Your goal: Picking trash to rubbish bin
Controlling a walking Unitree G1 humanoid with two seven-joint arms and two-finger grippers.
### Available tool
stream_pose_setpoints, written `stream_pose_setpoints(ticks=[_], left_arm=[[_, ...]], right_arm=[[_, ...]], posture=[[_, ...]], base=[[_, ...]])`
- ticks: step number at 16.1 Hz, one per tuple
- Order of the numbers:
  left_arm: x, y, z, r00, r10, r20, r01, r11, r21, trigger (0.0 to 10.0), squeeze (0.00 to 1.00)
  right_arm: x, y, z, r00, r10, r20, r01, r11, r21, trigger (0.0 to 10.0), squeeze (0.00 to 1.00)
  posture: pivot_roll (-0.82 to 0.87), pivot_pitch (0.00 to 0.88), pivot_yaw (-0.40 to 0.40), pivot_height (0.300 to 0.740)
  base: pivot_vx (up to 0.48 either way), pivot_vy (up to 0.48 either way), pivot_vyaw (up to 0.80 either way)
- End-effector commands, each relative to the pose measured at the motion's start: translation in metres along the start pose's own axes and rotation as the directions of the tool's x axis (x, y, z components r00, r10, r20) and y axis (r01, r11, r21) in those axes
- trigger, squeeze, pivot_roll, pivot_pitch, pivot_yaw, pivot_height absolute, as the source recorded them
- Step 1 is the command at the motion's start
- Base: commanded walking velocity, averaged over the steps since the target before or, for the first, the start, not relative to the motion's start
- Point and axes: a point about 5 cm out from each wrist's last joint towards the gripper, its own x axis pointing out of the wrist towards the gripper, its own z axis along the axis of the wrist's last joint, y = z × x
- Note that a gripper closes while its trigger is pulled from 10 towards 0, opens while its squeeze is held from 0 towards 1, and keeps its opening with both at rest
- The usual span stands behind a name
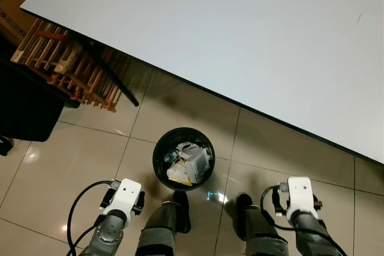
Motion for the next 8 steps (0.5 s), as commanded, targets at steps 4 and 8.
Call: stream_pose_setpoints(ticks=[4, 8], left_arm=[[-0.007, -0.009, -0.015, 0.998, 0.006, -0.063, -0.008, 0.999, -0.035, 10.0, 0.0], [-0.003, -0.015, -0.007, 0.998, -0.007, -0.055, 0.004, 0.999, -0.043, 10.0, 0.0]], right_arm=[[-0.003, 0.0, -0.011, 0.999, 0.013, -0.037, -0.013, 1.0, -0.007, 10.0, 0.0], [-0.003, -0.003, -0.01, 0.999, 0.019, -0.036, -0.019, 1.0, -0.011, 10.0, 0.0]], posture=[[0.04, 0.32, 0.096, 0.74], [0.03, 0.327, 0.071, 0.74]], base=[[0.0, 0.0, 0.0], [0.0, 0.0, 0.0]])
